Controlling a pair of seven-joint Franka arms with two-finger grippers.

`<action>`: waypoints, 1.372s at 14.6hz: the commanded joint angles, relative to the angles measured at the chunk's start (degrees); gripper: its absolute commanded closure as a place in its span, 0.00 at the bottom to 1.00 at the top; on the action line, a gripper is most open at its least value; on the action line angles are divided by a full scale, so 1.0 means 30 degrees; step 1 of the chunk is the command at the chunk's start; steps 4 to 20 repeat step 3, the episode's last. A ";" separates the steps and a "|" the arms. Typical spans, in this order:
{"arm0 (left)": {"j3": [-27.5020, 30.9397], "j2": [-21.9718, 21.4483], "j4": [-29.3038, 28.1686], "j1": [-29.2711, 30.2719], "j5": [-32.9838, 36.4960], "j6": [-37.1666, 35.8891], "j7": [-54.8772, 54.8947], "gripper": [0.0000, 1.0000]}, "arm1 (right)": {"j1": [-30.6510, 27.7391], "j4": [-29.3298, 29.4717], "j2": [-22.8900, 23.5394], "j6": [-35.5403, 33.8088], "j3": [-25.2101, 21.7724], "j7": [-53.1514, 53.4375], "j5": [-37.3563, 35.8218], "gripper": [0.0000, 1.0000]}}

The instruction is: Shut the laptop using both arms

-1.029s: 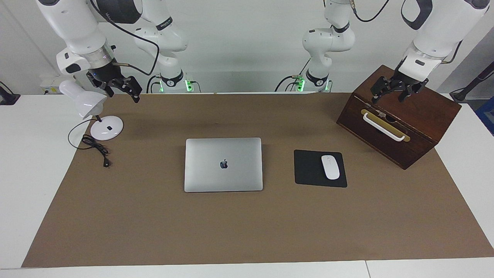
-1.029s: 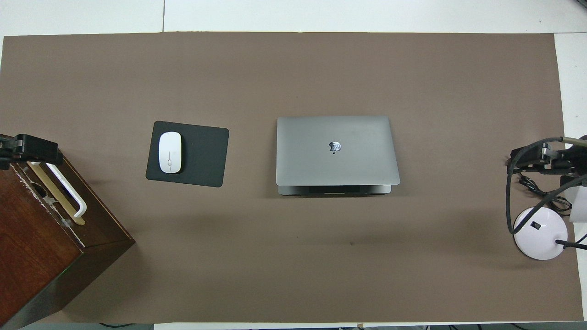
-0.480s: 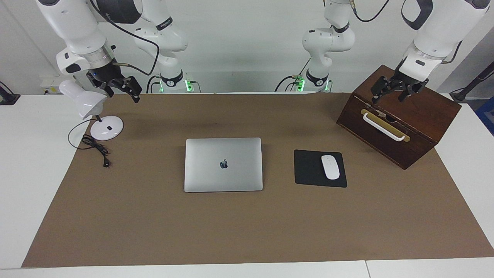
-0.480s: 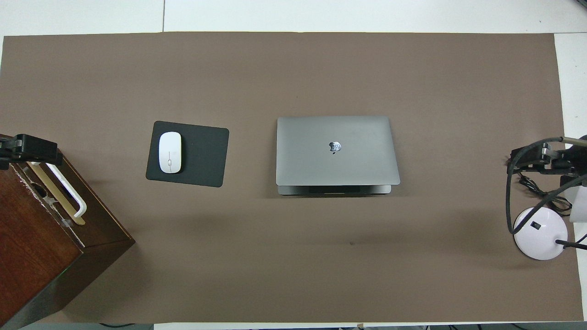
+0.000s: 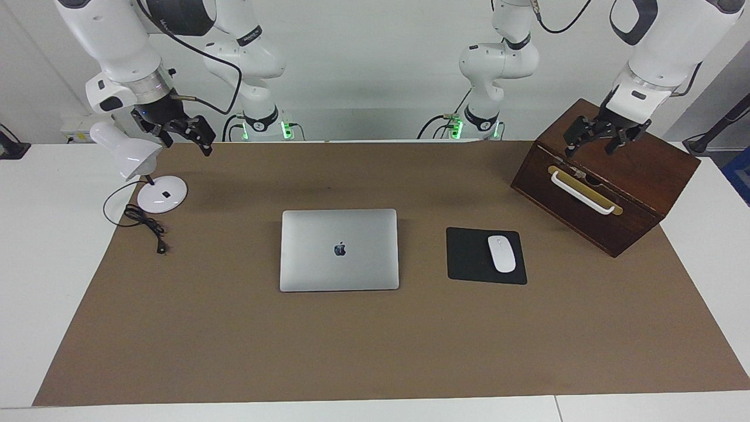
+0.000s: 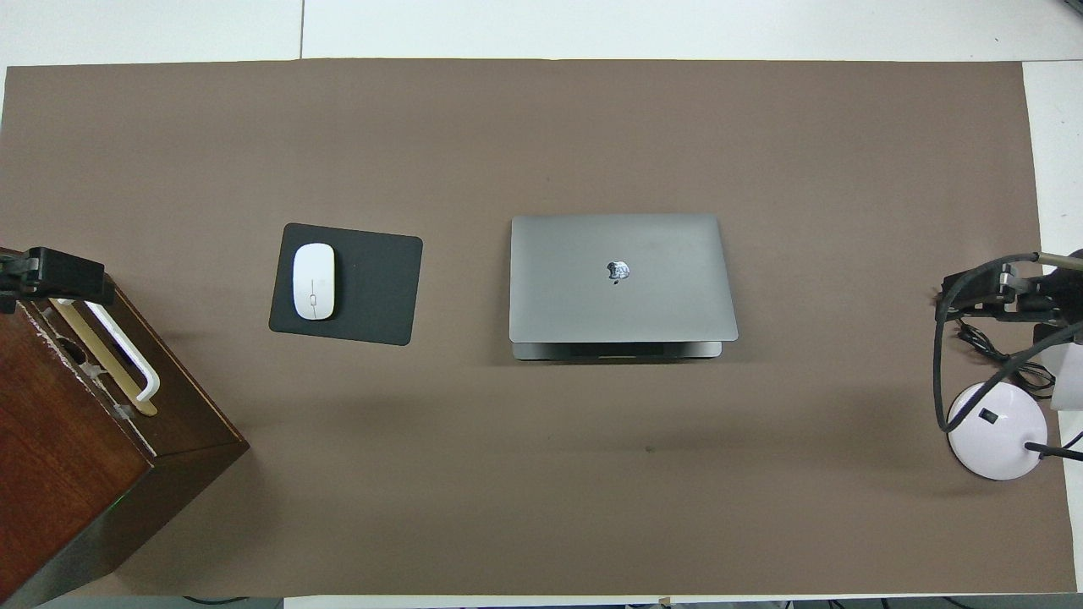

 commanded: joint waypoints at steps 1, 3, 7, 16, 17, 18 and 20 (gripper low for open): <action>-0.0060 -0.0152 -0.0086 0.0198 -0.0244 -0.0012 -0.0212 0.00 | -0.0290 -0.0459 -0.0401 0.0200 0.0173 0.0190 0.0222 0.00; -0.0060 -0.0152 -0.0056 0.0198 -0.0244 -0.0012 -0.0182 0.00 | -0.0290 -0.0459 -0.0401 0.0200 0.0173 0.0190 0.0222 0.00; -0.0060 -0.0152 -0.0056 0.0198 -0.0244 -0.0012 -0.0182 0.00 | -0.0290 -0.0459 -0.0401 0.0200 0.0173 0.0190 0.0222 0.00; -0.0060 -0.0152 -0.0056 0.0198 -0.0244 -0.0012 -0.0182 0.00 | -0.0290 -0.0459 -0.0401 0.0200 0.0173 0.0190 0.0222 0.00; -0.0060 -0.0152 -0.0056 0.0198 -0.0244 -0.0012 -0.0182 0.00 | -0.0290 -0.0459 -0.0401 0.0200 0.0173 0.0190 0.0222 0.00; -0.0060 -0.0152 -0.0056 0.0198 -0.0244 -0.0012 -0.0182 0.00 | -0.0290 -0.0459 -0.0401 0.0200 0.0173 0.0190 0.0222 0.00; -0.0060 -0.0152 -0.0056 0.0198 -0.0244 -0.0012 -0.0182 0.00 | -0.0290 -0.0459 -0.0401 0.0200 0.0173 0.0190 0.0222 0.00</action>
